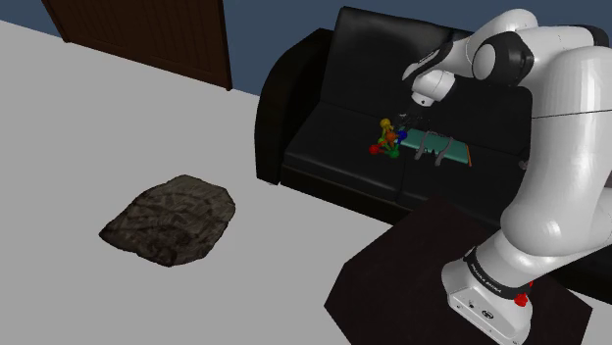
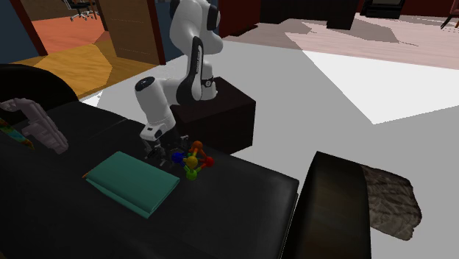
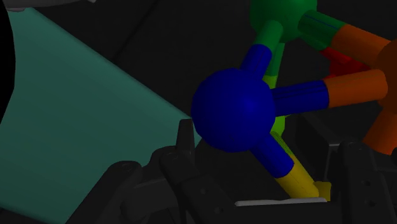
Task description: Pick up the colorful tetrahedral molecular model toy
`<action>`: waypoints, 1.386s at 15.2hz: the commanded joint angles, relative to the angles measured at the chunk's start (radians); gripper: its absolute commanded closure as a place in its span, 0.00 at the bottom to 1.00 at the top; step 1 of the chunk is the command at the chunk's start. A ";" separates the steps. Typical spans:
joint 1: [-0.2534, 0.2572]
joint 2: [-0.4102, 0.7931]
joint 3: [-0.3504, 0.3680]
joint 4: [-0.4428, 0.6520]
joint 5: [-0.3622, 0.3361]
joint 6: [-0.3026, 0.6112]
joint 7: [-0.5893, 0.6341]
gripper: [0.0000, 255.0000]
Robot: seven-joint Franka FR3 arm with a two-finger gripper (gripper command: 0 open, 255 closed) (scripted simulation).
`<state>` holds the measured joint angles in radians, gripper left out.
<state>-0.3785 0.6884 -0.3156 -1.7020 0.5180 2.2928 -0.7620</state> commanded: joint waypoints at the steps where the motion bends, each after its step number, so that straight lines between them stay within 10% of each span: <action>1: 0.000 0.002 0.001 0.000 0.000 0.001 0.000 1.00; 21: 0.024 -0.111 -0.039 0.001 -0.057 -0.107 0.050 1.00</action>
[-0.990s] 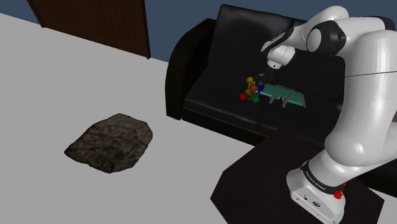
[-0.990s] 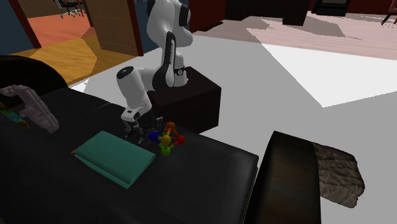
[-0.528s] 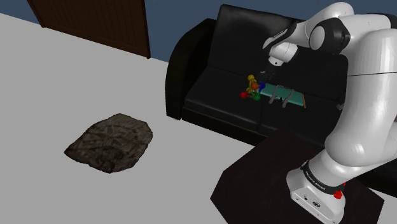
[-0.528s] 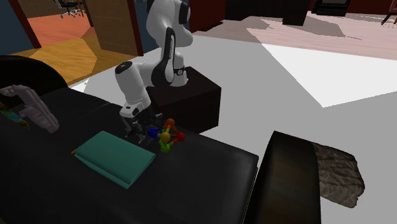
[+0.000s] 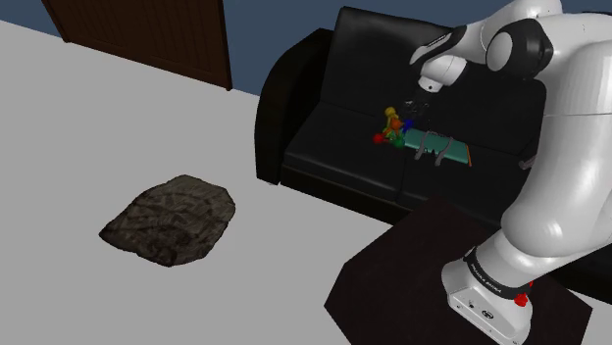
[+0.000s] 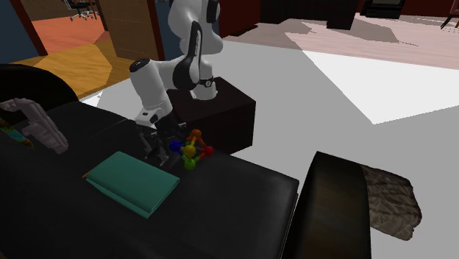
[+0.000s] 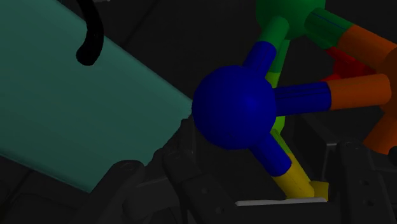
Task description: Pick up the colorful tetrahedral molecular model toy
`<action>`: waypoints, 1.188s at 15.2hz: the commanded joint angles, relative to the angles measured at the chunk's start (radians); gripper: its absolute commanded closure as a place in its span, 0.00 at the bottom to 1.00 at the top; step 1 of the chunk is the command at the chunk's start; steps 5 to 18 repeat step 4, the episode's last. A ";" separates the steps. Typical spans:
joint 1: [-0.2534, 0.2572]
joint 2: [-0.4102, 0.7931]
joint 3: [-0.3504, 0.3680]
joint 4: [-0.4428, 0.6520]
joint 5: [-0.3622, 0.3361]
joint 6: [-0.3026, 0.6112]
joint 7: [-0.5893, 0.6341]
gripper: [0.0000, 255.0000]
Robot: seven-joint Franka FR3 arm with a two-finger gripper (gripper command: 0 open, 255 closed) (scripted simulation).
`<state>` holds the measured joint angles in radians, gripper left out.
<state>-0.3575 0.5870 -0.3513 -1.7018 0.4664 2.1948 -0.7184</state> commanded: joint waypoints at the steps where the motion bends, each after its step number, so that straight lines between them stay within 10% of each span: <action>1: 0.005 -0.018 -0.005 0.003 -0.009 -0.018 0.010 1.00; 18: 0.007 -0.027 -0.008 0.005 -0.014 -0.029 0.014 1.00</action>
